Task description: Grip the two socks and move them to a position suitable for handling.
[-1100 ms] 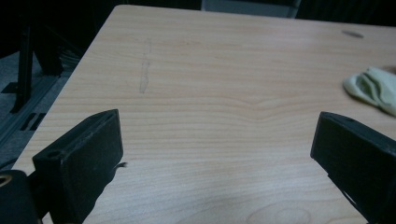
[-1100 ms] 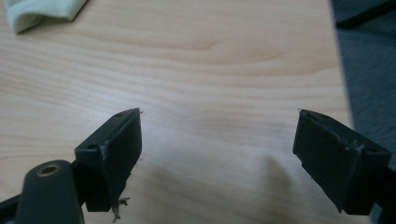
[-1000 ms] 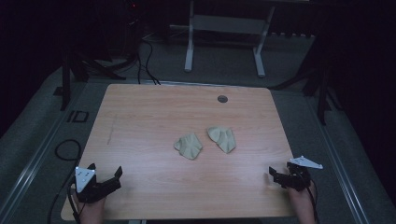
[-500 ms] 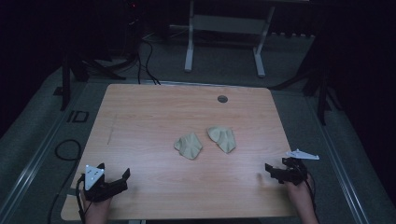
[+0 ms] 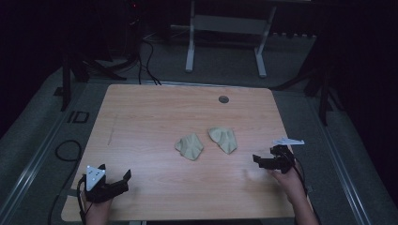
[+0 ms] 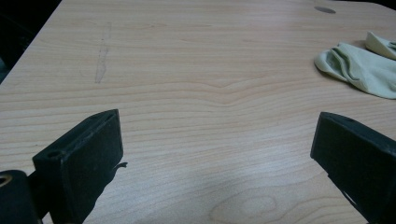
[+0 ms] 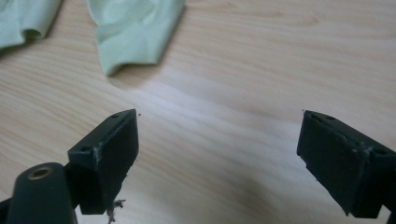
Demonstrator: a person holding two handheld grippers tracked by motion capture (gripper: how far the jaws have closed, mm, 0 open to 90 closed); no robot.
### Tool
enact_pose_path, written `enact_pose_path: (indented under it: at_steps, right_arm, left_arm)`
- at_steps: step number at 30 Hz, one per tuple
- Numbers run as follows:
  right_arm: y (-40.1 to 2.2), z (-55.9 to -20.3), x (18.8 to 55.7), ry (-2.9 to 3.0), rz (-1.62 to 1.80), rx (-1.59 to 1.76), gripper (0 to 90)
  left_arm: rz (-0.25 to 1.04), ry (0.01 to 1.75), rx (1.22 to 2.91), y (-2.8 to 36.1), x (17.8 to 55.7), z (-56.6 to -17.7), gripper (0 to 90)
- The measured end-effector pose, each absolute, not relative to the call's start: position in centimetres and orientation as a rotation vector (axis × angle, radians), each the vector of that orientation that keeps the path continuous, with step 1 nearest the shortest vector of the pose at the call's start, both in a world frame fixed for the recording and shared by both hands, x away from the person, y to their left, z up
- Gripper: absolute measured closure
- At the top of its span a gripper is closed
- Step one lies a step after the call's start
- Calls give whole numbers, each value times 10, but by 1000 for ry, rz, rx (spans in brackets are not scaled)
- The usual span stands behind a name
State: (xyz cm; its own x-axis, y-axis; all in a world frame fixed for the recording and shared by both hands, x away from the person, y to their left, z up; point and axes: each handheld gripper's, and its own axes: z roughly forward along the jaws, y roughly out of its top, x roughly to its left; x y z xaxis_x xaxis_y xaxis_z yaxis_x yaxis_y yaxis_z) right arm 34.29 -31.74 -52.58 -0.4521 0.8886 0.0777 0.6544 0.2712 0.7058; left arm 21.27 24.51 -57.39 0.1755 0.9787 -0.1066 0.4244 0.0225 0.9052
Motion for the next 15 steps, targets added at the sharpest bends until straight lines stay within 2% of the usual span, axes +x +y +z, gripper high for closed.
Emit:
enact_pose_path:
  at_steps: [15]
  right_arm:
    - [-259, -525, 384, 2334, 938, 1355, 145]
  left_arm:
    - [767, 1384, 1559, 245, 213, -574, 22]
